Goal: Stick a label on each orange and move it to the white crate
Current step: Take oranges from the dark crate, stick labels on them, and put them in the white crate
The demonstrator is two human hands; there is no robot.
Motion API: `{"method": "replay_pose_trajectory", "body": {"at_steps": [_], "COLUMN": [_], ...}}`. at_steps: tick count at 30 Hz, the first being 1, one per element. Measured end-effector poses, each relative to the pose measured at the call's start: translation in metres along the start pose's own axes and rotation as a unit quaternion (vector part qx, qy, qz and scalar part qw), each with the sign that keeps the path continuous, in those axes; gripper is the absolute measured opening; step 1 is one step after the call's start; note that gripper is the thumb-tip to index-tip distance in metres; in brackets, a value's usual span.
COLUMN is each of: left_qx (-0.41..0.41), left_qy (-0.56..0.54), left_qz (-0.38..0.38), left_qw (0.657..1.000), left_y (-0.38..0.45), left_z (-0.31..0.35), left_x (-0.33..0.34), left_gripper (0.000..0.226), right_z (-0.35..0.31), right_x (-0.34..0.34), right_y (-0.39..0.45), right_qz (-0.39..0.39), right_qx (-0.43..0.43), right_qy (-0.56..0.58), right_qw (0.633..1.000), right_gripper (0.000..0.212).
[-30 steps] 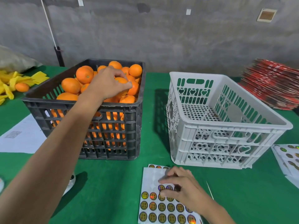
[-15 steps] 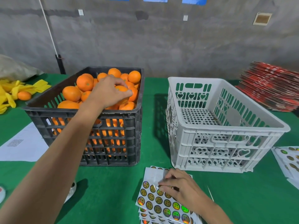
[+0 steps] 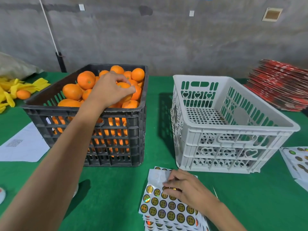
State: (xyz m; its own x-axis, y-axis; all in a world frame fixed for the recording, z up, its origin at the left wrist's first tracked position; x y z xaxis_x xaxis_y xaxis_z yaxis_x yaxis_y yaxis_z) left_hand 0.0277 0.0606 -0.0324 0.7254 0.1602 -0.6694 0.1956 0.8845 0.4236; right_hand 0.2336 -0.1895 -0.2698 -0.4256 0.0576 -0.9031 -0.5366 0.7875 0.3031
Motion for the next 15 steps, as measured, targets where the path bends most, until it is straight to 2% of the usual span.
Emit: {"method": "replay_pose_trajectory", "body": {"at_steps": [5,8,12,15], "left_qx": [-0.009,-0.014,-0.013,-0.015], "left_qy": [-0.003,0.001,-0.004,0.001], "left_qz": [0.0,-0.001,0.001,0.009], "left_qw": [1.0,1.0,1.0,1.0], "left_y": [0.001,0.002,0.003,0.004], "left_z": [-0.001,-0.003,-0.004,-0.004], "left_x": [-0.001,0.002,0.002,0.003], "left_gripper": [0.037,0.035,0.032,0.033], "right_z": [-0.005,-0.011,-0.015,-0.017], "right_x": [-0.009,-0.012,-0.012,-0.007], "right_y": [0.0,0.0,0.0,0.002], "right_qz": [0.018,0.033,0.017,0.001], "right_qx": [-0.025,-0.057,-0.091,-0.082], "right_qy": [-0.024,-0.057,-0.12,-0.15], "right_qw": [0.999,0.996,0.988,0.985], "right_gripper": [0.038,0.032,0.026,0.025]}}
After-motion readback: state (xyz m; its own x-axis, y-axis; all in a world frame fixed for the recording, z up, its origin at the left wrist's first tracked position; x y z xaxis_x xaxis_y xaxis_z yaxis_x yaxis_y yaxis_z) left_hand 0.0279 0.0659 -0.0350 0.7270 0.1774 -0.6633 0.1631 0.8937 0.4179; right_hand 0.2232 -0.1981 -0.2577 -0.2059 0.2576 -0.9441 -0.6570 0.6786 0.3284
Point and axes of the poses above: each hand's wrist, its own y-axis towards the middle knuckle, its own x-axis out of the palm, z = x × y, the point moved 5 cm from there along y, towards the middle knuckle, and after that the axes turned 15 degrees about -x, right-handed, at the moved point
